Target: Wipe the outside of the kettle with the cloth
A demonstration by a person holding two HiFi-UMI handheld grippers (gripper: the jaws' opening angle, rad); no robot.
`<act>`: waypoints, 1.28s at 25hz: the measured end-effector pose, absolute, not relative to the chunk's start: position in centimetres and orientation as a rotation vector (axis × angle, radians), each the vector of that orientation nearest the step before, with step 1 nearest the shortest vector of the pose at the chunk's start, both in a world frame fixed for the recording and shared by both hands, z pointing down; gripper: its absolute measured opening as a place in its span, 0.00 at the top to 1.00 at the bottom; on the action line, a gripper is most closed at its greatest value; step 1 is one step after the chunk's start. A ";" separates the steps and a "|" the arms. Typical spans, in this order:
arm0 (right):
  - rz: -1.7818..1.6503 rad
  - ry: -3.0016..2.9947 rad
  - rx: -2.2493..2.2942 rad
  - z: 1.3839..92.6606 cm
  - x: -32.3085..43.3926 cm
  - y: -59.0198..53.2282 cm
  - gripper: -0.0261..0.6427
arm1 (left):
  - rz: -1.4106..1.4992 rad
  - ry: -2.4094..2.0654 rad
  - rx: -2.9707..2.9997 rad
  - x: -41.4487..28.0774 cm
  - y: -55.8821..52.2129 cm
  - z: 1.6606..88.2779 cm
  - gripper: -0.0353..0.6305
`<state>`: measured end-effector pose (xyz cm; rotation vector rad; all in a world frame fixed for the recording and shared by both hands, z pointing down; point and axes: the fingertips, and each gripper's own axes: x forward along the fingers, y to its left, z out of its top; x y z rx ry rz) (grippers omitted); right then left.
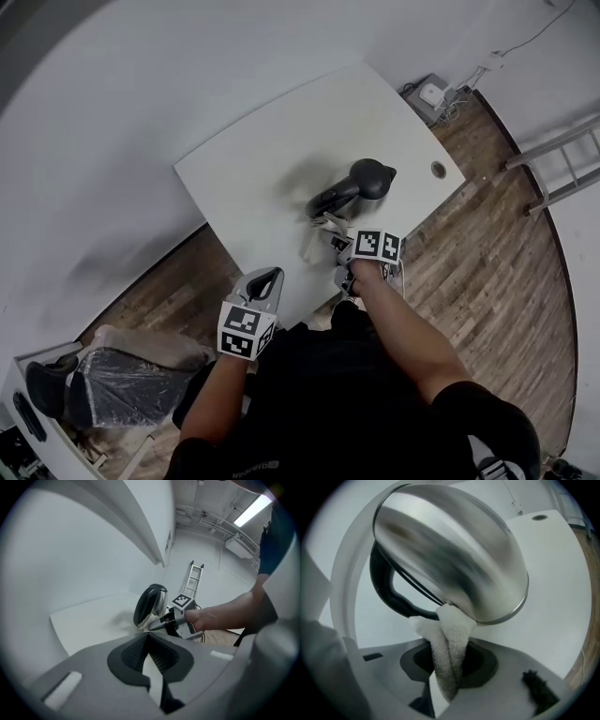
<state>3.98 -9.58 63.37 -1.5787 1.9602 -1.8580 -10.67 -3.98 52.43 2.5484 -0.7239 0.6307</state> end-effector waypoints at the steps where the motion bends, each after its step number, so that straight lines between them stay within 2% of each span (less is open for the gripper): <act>1: -1.831 1.989 -1.601 62.8 4.1 -9.7 0.82 | 0.624 -0.712 2.555 -10.4 -3.7 52.4 0.94; 25: -1.242 2.519 -1.801 49.9 5.9 -10.7 0.82 | 0.552 -0.701 2.613 -9.0 -3.6 50.3 0.94; 32: -1.062 2.603 -1.638 46.3 9.1 -10.1 0.82 | 0.511 -0.946 2.556 -8.8 -5.5 48.6 0.94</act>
